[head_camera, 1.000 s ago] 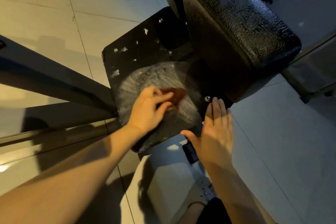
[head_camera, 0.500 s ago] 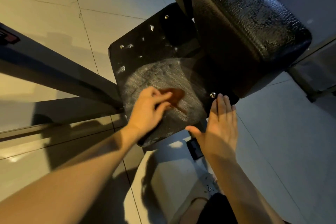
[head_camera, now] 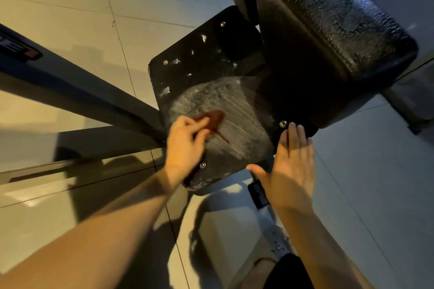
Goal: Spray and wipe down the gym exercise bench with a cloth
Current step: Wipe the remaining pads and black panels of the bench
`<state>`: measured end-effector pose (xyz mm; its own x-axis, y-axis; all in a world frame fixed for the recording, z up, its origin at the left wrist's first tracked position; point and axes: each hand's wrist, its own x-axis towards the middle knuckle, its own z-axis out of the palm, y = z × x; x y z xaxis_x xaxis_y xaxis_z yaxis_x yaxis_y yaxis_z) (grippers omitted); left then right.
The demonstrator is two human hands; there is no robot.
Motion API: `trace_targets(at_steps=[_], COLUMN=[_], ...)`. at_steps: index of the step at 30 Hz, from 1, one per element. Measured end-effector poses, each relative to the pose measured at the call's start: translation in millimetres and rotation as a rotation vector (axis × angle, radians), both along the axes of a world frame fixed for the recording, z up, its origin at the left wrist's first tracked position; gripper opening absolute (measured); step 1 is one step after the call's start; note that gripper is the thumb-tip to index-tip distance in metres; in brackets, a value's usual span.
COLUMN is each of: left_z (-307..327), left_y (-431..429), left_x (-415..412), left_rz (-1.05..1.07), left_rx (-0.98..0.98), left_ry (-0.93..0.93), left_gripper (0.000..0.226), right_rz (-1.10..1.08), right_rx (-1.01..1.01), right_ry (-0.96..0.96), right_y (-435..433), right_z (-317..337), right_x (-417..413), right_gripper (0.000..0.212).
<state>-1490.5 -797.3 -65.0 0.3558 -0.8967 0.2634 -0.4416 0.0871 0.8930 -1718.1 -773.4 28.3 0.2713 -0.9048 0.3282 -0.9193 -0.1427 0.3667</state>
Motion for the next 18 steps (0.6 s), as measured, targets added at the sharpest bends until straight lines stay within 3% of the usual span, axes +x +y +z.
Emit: trace_targets(at_steps=[3, 7, 10, 15, 18], left_z=[-13.7, 9.5, 18.1, 9.7, 19.1], left_y=[0.1, 32.0, 20.3, -32.5, 3.5], left_x=[14.3, -43.0, -41.6, 16.4, -21.2], left_rz=[0.176, 0.007, -0.075, 0.112, 0.05], left_rx=[0.173, 0.098, -0.005, 0.151, 0.092], left_ry=[0.148, 0.214, 0.143, 0.204, 0.205], left_gripper=[0.033, 0.031, 0.031, 0.033, 0.031], right_rz=[0.01, 0.031, 0.054, 0.07, 0.047], right_rx=[-0.018, -0.045, -0.07, -0.063, -0.049], right_ry=[-0.009, -0.008, -0.019, -0.029, -0.03], right_y=[1.9, -0.1, -1.3, 1.4, 3.0], right_z=[-1.6, -6.2, -8.2, -7.6, -7.2], right_x=[-0.6, -5.3, -5.5, -5.2, -4.6], right_gripper=[0.112, 0.113, 0.11, 0.109, 0.108])
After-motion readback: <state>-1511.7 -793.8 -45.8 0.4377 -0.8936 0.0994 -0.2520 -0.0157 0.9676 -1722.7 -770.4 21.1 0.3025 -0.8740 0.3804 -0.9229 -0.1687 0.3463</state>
